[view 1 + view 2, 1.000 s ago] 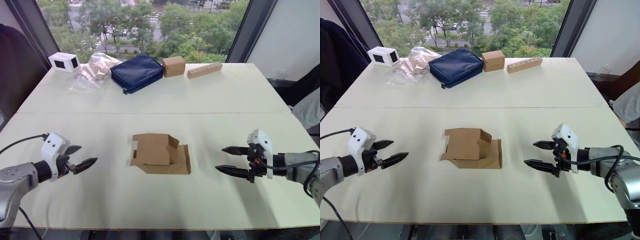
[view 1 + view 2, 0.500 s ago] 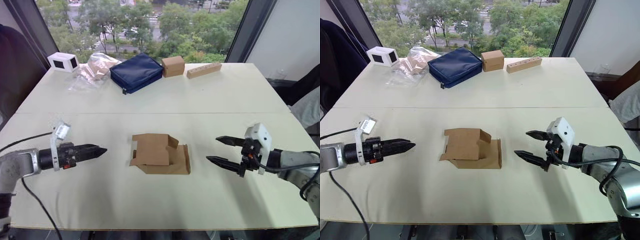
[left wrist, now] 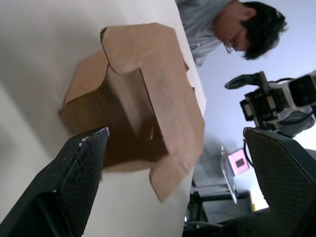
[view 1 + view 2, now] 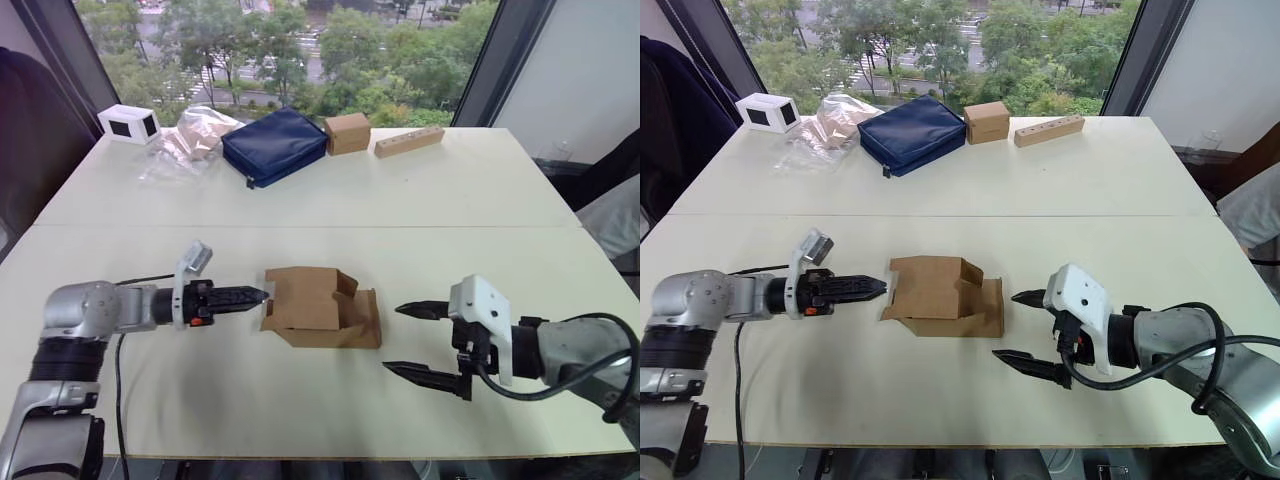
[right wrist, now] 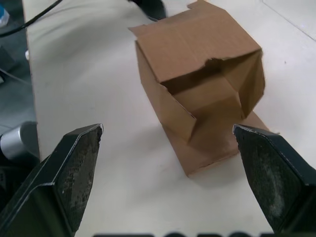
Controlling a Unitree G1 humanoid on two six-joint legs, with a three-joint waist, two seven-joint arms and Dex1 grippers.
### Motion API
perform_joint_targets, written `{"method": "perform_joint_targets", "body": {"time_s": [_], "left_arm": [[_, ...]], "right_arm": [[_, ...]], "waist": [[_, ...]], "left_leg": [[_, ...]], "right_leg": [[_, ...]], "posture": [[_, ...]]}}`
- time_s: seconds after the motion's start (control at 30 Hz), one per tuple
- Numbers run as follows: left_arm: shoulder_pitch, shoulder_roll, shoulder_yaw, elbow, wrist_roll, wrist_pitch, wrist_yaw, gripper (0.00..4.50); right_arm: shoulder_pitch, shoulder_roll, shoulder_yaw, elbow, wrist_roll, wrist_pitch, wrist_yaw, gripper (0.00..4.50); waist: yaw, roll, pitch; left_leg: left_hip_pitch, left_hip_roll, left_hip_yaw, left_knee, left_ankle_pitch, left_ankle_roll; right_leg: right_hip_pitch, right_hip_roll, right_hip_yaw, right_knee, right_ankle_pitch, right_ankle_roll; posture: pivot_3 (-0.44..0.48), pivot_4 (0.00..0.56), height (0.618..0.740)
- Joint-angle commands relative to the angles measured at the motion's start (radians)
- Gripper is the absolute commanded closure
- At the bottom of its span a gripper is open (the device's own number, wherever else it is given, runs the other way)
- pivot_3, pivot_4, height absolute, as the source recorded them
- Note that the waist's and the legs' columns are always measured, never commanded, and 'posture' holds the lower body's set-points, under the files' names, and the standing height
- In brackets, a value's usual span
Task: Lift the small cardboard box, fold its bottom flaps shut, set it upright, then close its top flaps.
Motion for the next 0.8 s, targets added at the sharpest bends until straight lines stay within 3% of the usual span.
{"method": "perform_joint_targets", "body": {"time_s": [0.03, 0.43, 0.8], "left_arm": [[-0.031, -0.007, -0.010, 0.015, 0.014, -0.021, -0.028, 0.00], [-0.136, -0.114, -0.056, 0.042, 0.035, 0.002, -0.016, 0.00], [-0.135, -0.109, -0.136, 0.114, 0.098, -0.070, -0.126, 0.00]], "right_arm": [[-0.007, -0.016, -0.049, -0.050, 0.048, 0.016, -0.030, 0.05], [0.043, -0.040, -0.079, -0.047, 0.022, 0.003, -0.070, 0.05], [0.020, -0.055, -0.106, -0.062, 0.070, 0.032, -0.108, 0.05]], "waist": [[0.001, 0.000, 0.000], [0.005, -0.001, 0.000], [0.003, -0.001, 0.000]], "left_leg": [[0.000, 0.000, 0.000, 0.000, 0.000, 0.000], [0.000, 0.000, 0.000, 0.001, 0.000, 0.000], [0.000, 0.000, 0.000, 0.001, 0.000, 0.000]], "right_leg": [[0.000, 0.000, 0.000, 0.000, 0.000, 0.000], [0.001, 0.001, 0.000, 0.000, 0.000, 0.000], [0.001, 0.002, 0.000, 0.000, 0.000, 0.000]], "posture": [[0.000, 0.150, 0.740], [0.000, 0.150, 0.740], [0.000, 0.150, 0.740]]}}
